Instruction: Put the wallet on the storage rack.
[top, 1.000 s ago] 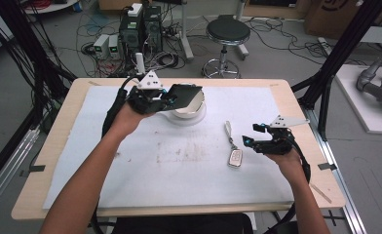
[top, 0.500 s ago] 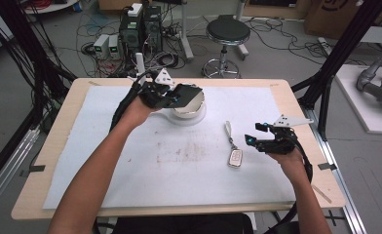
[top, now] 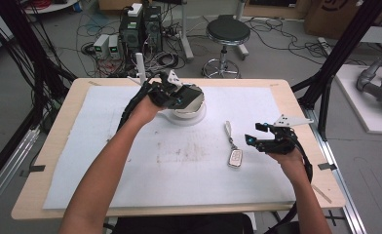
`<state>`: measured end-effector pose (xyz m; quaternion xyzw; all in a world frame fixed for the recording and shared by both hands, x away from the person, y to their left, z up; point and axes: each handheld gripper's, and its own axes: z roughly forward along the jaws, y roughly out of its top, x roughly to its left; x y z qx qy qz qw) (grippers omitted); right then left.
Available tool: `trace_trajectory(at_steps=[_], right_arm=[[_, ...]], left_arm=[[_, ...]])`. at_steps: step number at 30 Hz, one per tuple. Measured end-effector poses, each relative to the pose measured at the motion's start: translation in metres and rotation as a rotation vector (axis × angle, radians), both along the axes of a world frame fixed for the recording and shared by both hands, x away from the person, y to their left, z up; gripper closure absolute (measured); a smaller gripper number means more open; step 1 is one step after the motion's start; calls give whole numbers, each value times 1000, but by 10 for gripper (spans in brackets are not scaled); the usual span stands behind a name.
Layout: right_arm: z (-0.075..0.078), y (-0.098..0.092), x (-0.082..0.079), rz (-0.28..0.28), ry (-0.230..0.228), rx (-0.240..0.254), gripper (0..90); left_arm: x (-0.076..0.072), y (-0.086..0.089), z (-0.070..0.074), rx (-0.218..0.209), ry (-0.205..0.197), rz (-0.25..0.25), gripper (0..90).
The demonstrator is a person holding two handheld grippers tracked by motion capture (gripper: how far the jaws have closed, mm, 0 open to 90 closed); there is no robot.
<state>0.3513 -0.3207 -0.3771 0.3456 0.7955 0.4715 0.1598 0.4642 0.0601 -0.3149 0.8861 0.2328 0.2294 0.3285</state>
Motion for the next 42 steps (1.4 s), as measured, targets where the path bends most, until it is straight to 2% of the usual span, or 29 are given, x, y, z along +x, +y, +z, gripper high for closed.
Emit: trace_trajectory(at_steps=[5,9,11,17,21,26,27,28,30,33,39,42], right_arm=[[-1,0,0,-1,8,0,299],[-1,-3,0,1,13,25,299],[-2,-4,0,-1,13,30,299],[-2,-3,0,1,16,24,299],[-2,-3,-1,-1,18,24,299],[-3,-3,-1,-3,21,21,299],[-3,-2,-1,-1,21,21,299],[-3,-2,-1,-1,21,21,299],[-3,-2,-1,-4,20,21,299],[-4,-2,0,-5,19,19,299],[-5,-1,0,-3,31,17,299],[-6,-1,1,-1,32,14,299]], left_arm=[[10,-9,-4,5,21,16,762],[12,-8,-8,-39,42,38,741],[11,-4,-11,-92,51,49,689],[5,1,-17,-128,70,56,591],[0,6,-25,-132,72,62,542],[-5,14,-39,-120,74,65,560],[-6,15,-41,-113,68,57,630],[-7,16,-43,-109,59,50,630],[-9,17,-44,-95,30,37,735],[-10,17,-38,-95,-9,41,747],[-7,19,-20,-112,-48,29,750],[-4,21,-12,-100,-62,23,753]])
